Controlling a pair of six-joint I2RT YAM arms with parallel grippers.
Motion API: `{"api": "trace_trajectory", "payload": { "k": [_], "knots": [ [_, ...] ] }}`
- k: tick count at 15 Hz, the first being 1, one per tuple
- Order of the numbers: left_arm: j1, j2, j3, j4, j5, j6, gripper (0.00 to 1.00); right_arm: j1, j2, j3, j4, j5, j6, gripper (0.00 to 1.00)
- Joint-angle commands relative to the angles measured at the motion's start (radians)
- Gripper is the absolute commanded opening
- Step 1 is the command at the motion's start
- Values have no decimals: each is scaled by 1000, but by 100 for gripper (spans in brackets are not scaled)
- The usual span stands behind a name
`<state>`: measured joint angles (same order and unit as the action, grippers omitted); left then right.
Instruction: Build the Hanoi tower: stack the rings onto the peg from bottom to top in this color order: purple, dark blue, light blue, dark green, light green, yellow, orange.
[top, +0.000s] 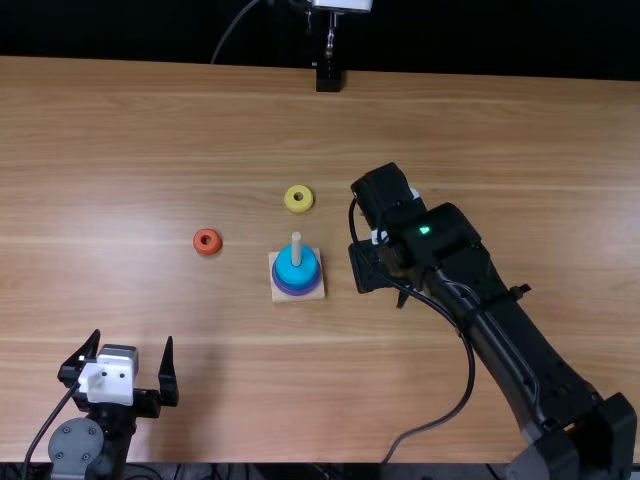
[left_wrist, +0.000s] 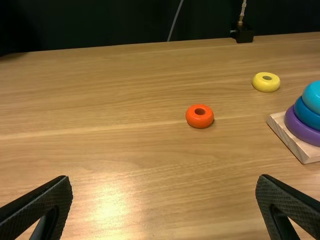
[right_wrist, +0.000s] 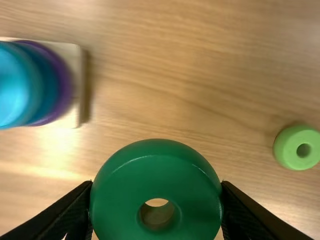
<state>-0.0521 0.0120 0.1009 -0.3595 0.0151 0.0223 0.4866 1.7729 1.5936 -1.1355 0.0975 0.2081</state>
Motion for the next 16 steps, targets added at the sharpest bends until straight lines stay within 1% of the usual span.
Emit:
{"api": "trace_trajectory", "payload": {
  "k": [1,3,4,6,8,10,16],
  "knots": [
    [8,-12,-101,-86,16,9,100,33,-15,94,-47,6,-9,0],
    [8,-12,-101,-88,16,9,100,63,10,203,-147,4,-35,0],
    [8,-12,-101,-86,16,9,100,84,40,263,-180,4,-39,0],
    [8,-12,-101,-86,16,9,100,104,89,356,-209,4,-39,0],
    [8,-12,-101,-86,16,9,100,144,125,430,-219,4,-37,0],
    [8,-12,-101,-86,16,9,100,165,154,450,-215,4,-35,0],
    [8,-12,-101,-86,16,9,100,190,209,542,-215,4,-28,0]
  ]
}}
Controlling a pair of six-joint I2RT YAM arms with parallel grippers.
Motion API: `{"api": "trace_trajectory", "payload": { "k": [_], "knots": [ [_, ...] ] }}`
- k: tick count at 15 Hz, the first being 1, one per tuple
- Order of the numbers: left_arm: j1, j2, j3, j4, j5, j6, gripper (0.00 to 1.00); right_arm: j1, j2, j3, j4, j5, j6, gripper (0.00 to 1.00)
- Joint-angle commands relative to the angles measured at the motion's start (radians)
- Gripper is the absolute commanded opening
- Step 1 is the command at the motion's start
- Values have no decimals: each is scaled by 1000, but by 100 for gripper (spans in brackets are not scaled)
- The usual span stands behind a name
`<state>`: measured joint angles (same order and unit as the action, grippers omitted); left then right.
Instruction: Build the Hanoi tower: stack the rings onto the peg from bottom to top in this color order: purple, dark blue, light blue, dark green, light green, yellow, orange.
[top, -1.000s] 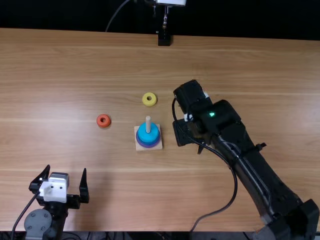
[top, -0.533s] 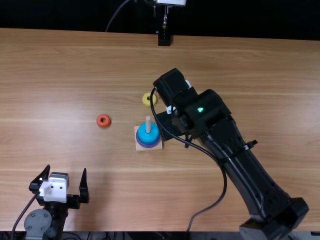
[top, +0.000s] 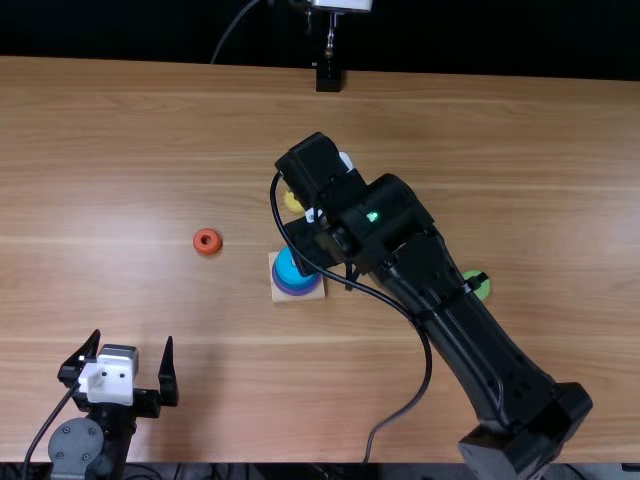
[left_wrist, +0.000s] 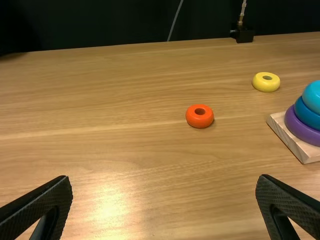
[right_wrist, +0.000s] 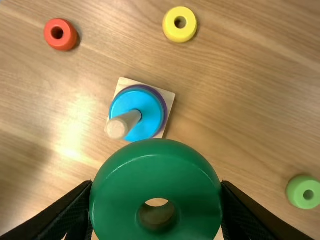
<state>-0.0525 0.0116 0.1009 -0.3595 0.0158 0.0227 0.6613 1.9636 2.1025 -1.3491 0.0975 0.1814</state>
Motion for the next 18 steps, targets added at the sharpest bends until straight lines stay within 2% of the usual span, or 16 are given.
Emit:
{"api": "trace_trajectory", "payload": {
  "k": [1,8,18],
  "knots": [
    [8,-12,-101,-86,15,9,100,17,38,40,1,4,-1,0],
    [8,-12,-101,-86,15,9,100,38,107,137,6,4,1,0],
    [8,-12,-101,-86,15,9,100,44,159,140,12,4,-3,0]
  ]
}}
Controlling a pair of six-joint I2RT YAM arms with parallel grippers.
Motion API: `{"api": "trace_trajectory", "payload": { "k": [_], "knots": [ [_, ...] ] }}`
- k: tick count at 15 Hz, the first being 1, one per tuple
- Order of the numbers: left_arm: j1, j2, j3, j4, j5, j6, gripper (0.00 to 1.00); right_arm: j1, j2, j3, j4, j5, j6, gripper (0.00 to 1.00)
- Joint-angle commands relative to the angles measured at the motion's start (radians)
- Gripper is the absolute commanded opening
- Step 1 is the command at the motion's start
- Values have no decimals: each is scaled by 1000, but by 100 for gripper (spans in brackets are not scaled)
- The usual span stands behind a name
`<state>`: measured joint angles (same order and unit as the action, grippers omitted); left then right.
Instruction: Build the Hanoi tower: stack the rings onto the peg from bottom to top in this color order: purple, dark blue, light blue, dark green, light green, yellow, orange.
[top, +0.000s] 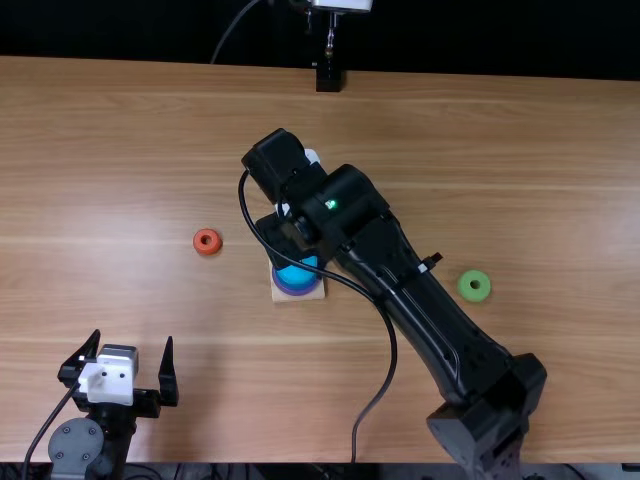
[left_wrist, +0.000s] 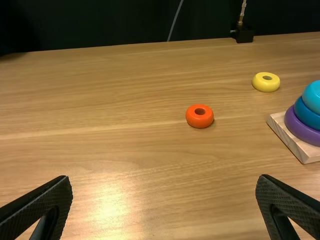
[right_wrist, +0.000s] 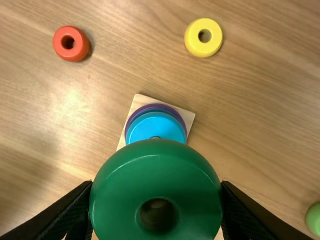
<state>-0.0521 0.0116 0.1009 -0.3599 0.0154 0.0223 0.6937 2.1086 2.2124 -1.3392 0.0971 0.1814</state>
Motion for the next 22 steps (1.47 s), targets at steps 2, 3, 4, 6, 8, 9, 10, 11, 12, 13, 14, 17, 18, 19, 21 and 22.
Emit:
{"api": "trace_trajectory", "payload": {
  "k": [2,3,4,6,8,9,10,11,12,13,14,17,18,19,21,22],
  "knots": [
    [8,-12,-101,-87,16,9,100,12,19,29,2,4,-3,0],
    [8,-12,-101,-87,16,9,100,12,34,29,2,4,3,0],
    [8,-12,-101,-86,16,9,100,10,48,29,2,2,5,0],
    [8,-12,-101,-87,16,9,100,10,53,27,0,4,10,72],
    [8,-12,-101,-87,16,9,100,10,50,30,4,4,12,100],
    [8,-12,-101,-86,16,9,100,10,50,32,5,8,14,100],
    [8,-12,-101,-87,16,9,100,7,47,32,11,12,14,100],
    [8,-12,-101,-87,16,9,100,7,41,32,46,12,16,100],
    [8,-12,-101,-86,16,9,100,4,36,33,103,13,16,100],
    [8,-12,-101,-87,16,9,100,1,34,32,160,15,16,100],
    [8,-12,-101,-87,16,9,100,-5,11,26,219,19,14,100],
    [8,-12,-101,-86,16,9,100,-120,-160,-146,432,23,6,100],
    [8,-12,-101,-86,16,9,100,-183,-210,-250,536,23,-1,100],
    [8,-12,-101,-86,16,9,100,-244,-269,-373,640,24,-3,100],
    [8,-12,-101,-86,16,9,100,-342,-391,-608,810,26,-7,100],
    [8,-12,-101,-87,16,9,100,-388,-438,-724,885,24,-8,100]
  ]
}}
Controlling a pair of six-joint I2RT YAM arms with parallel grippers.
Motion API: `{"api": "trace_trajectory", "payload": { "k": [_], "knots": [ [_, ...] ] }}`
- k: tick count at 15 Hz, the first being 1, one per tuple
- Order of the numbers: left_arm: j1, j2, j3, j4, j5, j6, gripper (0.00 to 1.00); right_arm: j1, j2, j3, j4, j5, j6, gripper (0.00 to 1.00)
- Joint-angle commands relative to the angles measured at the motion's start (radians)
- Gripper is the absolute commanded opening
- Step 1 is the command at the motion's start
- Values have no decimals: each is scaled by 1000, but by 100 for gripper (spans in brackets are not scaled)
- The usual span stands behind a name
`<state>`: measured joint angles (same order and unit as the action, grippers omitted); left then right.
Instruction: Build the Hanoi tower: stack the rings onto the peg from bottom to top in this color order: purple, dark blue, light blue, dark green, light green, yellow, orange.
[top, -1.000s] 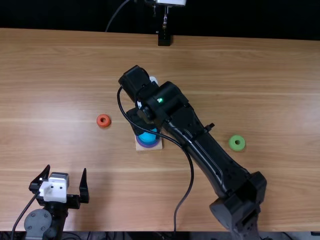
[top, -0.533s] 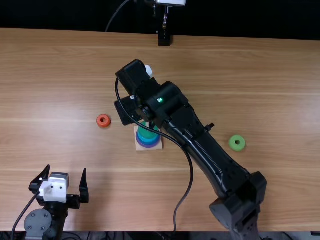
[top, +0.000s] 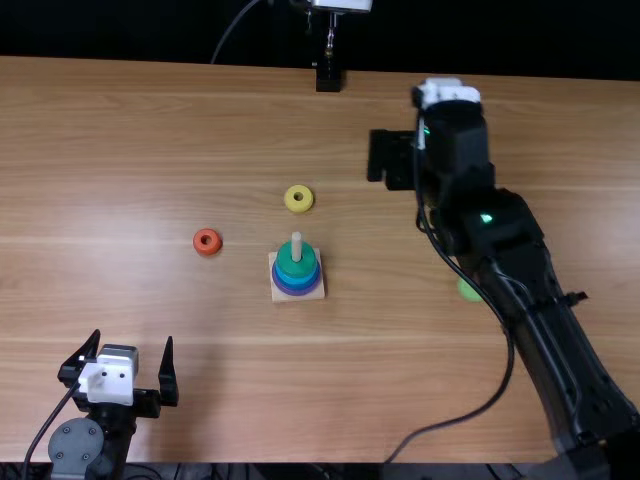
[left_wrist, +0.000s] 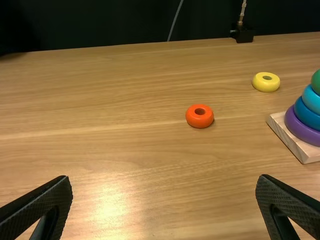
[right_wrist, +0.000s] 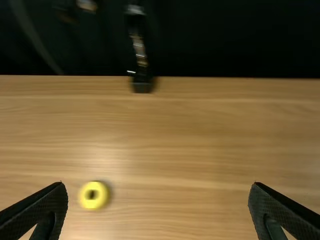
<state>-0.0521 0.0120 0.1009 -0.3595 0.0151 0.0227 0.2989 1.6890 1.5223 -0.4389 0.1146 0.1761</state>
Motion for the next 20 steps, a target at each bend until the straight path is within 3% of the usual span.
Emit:
{"api": "trace_trajectory", "payload": {
  "k": [1,5,7,10,14,20],
  "knots": [
    [8,-12,-101,-86,16,9,100,-37,-61,-139,51,5,-10,100],
    [8,-12,-101,-88,16,9,100,-172,-118,-349,86,-2,-106,100],
    [8,-12,-101,-86,16,9,100,-234,-114,-389,81,-2,-106,100],
    [8,-12,-101,-86,16,9,100,-238,-78,-412,59,-2,-101,100],
    [8,-12,-101,-86,16,9,100,-238,3,-409,-151,-2,-95,100],
    [8,-12,-101,-88,16,9,100,-284,40,-445,-159,-4,-101,100]
  ]
}}
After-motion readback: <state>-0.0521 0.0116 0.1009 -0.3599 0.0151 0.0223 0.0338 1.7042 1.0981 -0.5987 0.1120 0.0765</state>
